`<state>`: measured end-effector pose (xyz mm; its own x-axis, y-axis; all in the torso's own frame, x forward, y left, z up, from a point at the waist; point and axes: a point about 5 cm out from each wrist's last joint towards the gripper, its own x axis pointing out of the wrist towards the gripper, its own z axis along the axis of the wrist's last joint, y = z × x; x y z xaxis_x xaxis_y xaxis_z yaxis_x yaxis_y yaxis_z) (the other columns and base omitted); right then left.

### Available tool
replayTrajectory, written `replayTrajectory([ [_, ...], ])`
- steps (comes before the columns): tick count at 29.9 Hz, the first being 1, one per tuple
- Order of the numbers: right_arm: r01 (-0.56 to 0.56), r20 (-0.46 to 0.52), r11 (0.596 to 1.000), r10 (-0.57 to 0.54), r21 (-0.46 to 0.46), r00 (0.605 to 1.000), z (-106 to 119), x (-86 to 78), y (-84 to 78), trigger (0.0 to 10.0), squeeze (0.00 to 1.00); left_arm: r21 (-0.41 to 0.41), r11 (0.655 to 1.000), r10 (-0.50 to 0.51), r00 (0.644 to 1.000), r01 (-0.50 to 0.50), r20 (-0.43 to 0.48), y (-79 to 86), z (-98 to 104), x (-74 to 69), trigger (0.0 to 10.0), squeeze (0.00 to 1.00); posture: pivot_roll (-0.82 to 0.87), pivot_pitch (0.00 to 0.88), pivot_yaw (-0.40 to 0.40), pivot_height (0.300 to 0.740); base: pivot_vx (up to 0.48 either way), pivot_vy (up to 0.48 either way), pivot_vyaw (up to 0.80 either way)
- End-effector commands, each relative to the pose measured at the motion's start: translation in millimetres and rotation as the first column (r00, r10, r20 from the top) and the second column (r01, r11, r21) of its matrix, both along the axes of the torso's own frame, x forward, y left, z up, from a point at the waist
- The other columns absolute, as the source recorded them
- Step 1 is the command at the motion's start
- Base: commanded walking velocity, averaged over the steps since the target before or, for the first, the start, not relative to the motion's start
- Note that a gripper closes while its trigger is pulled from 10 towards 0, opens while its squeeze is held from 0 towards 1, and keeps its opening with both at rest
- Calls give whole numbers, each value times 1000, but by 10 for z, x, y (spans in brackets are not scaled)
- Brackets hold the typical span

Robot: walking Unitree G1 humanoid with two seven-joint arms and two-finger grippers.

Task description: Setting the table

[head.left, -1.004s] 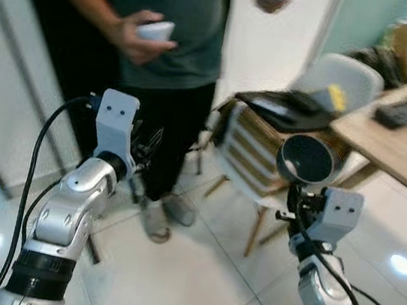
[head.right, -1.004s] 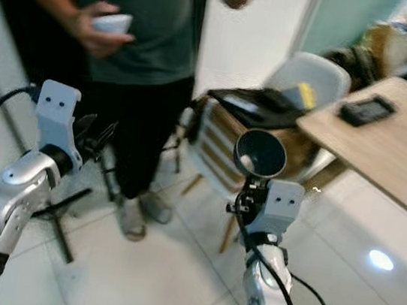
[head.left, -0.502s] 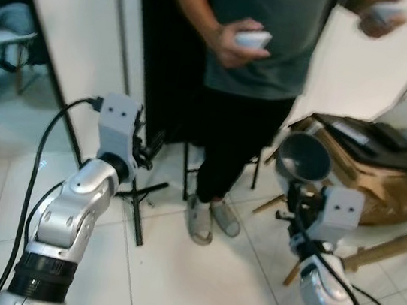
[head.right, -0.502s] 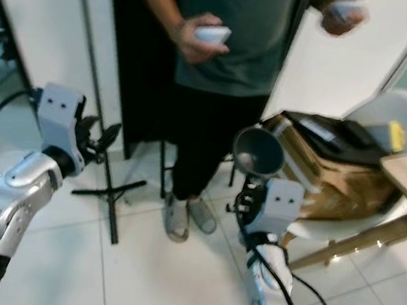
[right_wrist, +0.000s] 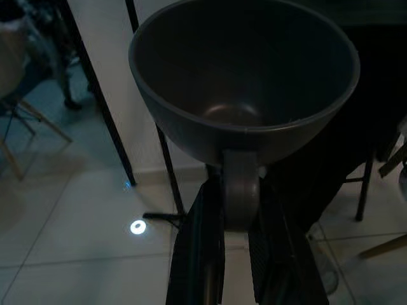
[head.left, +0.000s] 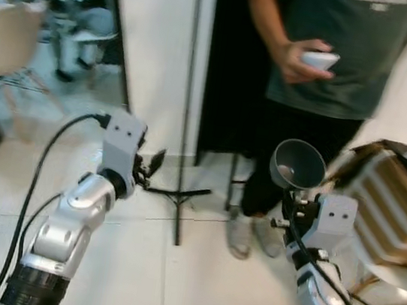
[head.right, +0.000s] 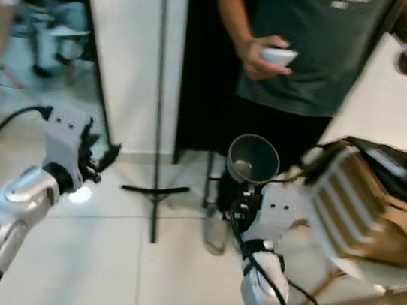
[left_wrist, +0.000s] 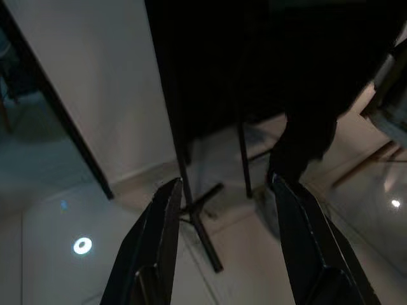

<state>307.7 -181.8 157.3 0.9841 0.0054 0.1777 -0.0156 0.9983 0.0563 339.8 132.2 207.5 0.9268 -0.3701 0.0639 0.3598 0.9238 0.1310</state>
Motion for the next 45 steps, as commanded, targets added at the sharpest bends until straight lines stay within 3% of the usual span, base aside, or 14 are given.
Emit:
replayTrajectory([
  [1, 23, -3, 1000, -23, -13, 1000, -30, -20, -32, 10000, 0, 12, 1000, -18, 999, 18, -36, 2, -146, -17, 10000, 0, 97, 101, 74, 740, 0, 0, 794],
  [11, 59, -44, 997, -61, -53, 997, -177, -67, -155, 10000, 0, 29, 998, -47, 995, 50, -86, 27, -416, -76, 10000, 0, 90, 93, 75, 740, 0, 0, 794],
  [17, 69, -37, 996, -72, -61, 997, -162, -54, -176, 10000, 0, 103, 992, 82, 996, -78, -38, 92, -471, -44, 10000, 0, 88, 88, 79, 740, 0, 0, 794],
  [23, 73, -37, 995, -76, -71, 996, -178, -41, -181, 10000, 0, 211, 977, -9, 1000, 4, 23, 11, -520, -138, 10000, 0, 89, 85, 76, 740, 0, 0, 794],
  [28, 74, -19, 988, -77, -134, 997, -156, -39, -199, 10000, 0, 214, 977, 12, 1000, -15, 15, -20, -575, -161, 10000, 0, 89, 87, 78, 740, 0, 0, 794],
  [33, -57, 10, 981, 60, -183, 998, -71, -18, 13, 10000, 0, 178, 984, 11, 1000, -13, 15, -58, -556, -157, 10000, 0, 87, 88, 79, 740, 0, 0, 794],
  [39, -163, 61, 973, 175, -161, 983, 72, 29, 307, 10000, 0, 134, 991, 0, 1000, -2, 19, -115, -490, -159, 10000, 0, 90, 93, 77, 740, 0, 0, 794],
  [45, -254, 88, 958, 267, -135, 960, 141, 36, 559, 10000, 0, 161, 983, 91, 996, -92, 13, -88, -492, -133, 10000, 0, 97, 95, 78, 740, 0, 0, 794],
])
